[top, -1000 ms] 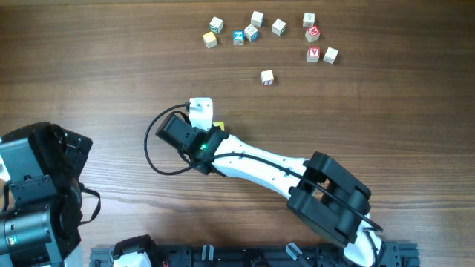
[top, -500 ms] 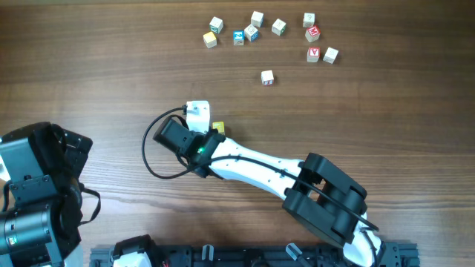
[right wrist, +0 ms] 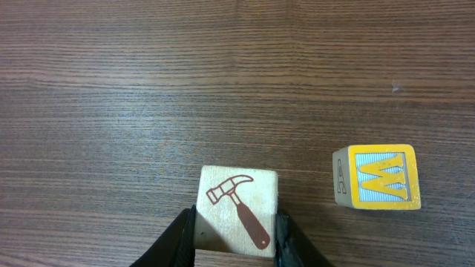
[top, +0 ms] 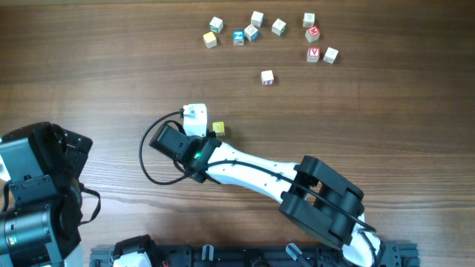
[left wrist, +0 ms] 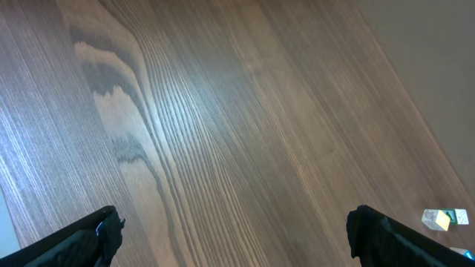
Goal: Form a tower
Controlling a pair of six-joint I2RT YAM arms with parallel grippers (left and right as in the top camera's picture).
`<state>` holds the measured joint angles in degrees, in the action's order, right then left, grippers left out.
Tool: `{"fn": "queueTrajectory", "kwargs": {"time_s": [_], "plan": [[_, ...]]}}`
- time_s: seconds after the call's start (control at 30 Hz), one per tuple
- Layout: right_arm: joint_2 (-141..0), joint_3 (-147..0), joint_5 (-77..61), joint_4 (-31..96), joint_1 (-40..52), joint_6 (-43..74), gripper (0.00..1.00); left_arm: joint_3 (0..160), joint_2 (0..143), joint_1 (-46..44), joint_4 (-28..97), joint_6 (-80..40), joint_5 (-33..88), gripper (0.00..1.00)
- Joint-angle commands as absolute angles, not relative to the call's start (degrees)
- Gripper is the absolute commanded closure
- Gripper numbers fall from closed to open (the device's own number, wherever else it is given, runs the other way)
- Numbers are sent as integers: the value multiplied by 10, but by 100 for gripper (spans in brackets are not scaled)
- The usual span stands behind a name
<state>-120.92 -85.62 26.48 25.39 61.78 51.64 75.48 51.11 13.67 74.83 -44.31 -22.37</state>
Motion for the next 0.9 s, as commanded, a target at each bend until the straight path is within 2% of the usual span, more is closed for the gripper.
{"fn": "queueTrajectory", "kwargs": {"time_s": [0.0,0.2,0.4,0.5,0.57,0.6,0.87], "plan": [[-1232,-854,270,255,619,525,79,752,512,140,749,-451,-219,0],[-1232,-854,265,255,619,525,61,752,512,140,749,-451,-219,0],[-1232,-854,258,255,619,525,54,752,512,140,749,-451,-219,0],[-1232,-854,255,251,619,525,37,752,512,140,749,-451,-219,0],[-1232,-854,240,244,619,523,9,752,512,140,749,-451,-219,0],[-1232,-854,224,237,619,507,0,752,512,140,749,-451,-219,0],[-1236,-854,209,237,619,495,0,752,512,140,749,-451,-219,0]]}}
